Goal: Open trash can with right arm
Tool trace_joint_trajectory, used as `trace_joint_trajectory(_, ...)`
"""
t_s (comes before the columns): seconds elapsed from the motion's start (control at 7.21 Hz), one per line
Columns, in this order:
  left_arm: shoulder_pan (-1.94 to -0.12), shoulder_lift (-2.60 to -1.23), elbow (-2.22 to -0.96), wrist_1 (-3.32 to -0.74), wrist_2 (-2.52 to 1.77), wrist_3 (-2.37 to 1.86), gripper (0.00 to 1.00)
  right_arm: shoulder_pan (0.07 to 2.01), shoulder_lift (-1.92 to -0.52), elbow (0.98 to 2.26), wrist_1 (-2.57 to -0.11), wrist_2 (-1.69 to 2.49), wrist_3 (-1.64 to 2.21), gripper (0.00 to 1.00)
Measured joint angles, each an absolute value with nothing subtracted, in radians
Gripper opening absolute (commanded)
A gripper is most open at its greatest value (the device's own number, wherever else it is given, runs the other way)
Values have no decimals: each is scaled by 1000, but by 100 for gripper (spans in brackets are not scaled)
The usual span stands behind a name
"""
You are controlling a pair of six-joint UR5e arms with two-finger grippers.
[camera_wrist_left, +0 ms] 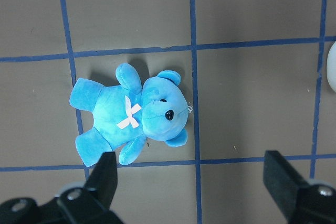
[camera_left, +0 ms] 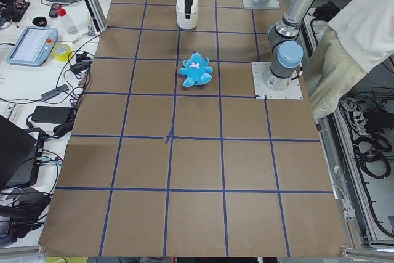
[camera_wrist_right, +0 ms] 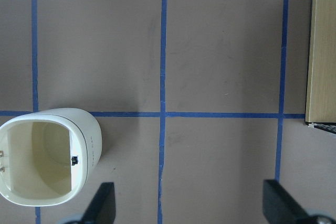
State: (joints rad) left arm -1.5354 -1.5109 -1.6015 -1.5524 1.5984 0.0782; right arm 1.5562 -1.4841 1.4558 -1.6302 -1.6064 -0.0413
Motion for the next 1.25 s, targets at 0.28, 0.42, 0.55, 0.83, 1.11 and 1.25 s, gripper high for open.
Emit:
trace_joint_trajectory(0.28,-1535,-1511,-1601,-1552,1598,78,100,1558,-1483,1448,-1625,-1603,-11,100)
trace_joint_trajectory(0.42,-1535,-1511,-1601,-1552,1598,78,100,1560,-1484,1447,-1622,-1603,21,100)
trace_joint_trajectory(0.55,-1536,-1511,-1601,-1552,1598,78,100,1560,-1484,1446,-1620,-1602,39,100)
trace_joint_trajectory(0.83,-1536,-1511,-1601,-1552,1598,78,100,1560,-1484,1446,-1619,-1600,43,100)
trace_joint_trajectory(1.11,-1536,-1511,-1601,-1552,1598,79,100,1559,-1482,1448,-1618,-1599,32,100)
trace_joint_trajectory(1.25,-1535,-1511,-1601,-1552,1598,79,100,1559,-1482,1450,-1610,-1600,30,100)
